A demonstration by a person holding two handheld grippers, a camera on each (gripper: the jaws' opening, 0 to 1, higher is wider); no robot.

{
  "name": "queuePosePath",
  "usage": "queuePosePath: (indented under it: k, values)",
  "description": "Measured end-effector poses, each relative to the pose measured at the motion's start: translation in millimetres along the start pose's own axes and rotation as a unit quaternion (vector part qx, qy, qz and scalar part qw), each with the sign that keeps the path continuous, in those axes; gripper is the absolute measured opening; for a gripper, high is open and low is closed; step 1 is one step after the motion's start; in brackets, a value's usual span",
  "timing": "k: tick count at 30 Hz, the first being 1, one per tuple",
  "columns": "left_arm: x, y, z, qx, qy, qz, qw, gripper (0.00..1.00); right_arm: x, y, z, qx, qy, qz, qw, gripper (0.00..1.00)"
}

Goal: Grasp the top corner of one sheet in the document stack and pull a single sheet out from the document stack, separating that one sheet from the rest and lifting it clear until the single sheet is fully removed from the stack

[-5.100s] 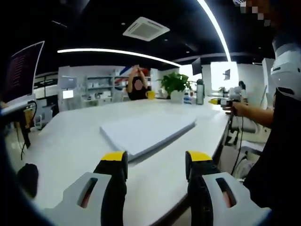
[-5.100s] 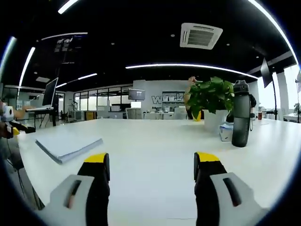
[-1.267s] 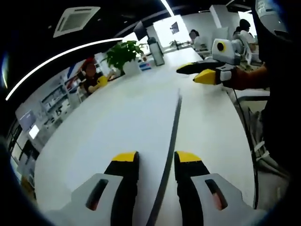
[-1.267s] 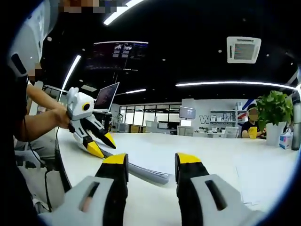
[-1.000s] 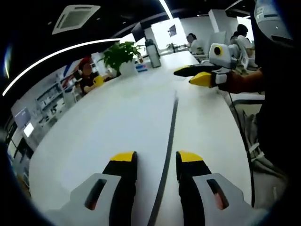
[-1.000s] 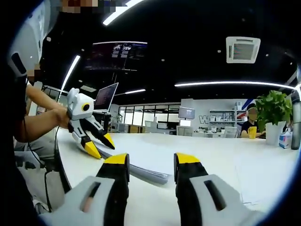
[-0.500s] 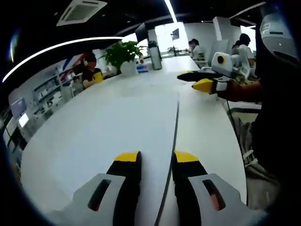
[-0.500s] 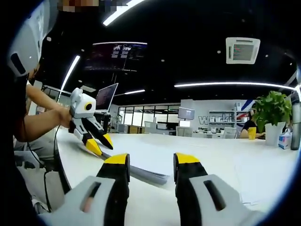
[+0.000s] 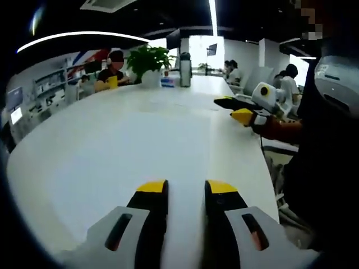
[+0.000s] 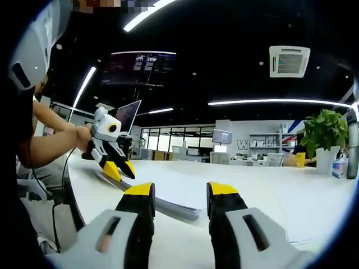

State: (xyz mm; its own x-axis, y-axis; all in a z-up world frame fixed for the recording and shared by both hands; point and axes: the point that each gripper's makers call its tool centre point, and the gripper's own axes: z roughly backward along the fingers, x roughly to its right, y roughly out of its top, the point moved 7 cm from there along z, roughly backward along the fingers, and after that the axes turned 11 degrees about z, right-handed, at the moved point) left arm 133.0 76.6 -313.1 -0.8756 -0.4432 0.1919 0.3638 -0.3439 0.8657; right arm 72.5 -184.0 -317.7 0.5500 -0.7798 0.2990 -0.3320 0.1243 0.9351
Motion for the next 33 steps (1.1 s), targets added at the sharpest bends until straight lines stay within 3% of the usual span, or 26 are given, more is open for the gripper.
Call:
queuePosePath:
  k: [13,18,33]
  values:
    - [-7.5,-3.0,1.9,0.035,-0.047,0.065,0.9962,0.27,-0.6,0.8,0.6,0.003,0.002,0.001,1.0000,0.37]
    - [-11.6,-4.2,2.9,0.051,-0.068,0.095,0.9918,0.27,-0.5,0.6,0.2,0.003,0.002,0.002,1.0000,0.37]
    - [-15.0,-7.0,5.1,0.077,-0.102,0.112,0.9854,0.23,0.7,2.0,0.2,0.004,-0.004,-0.003,1.0000,0.37]
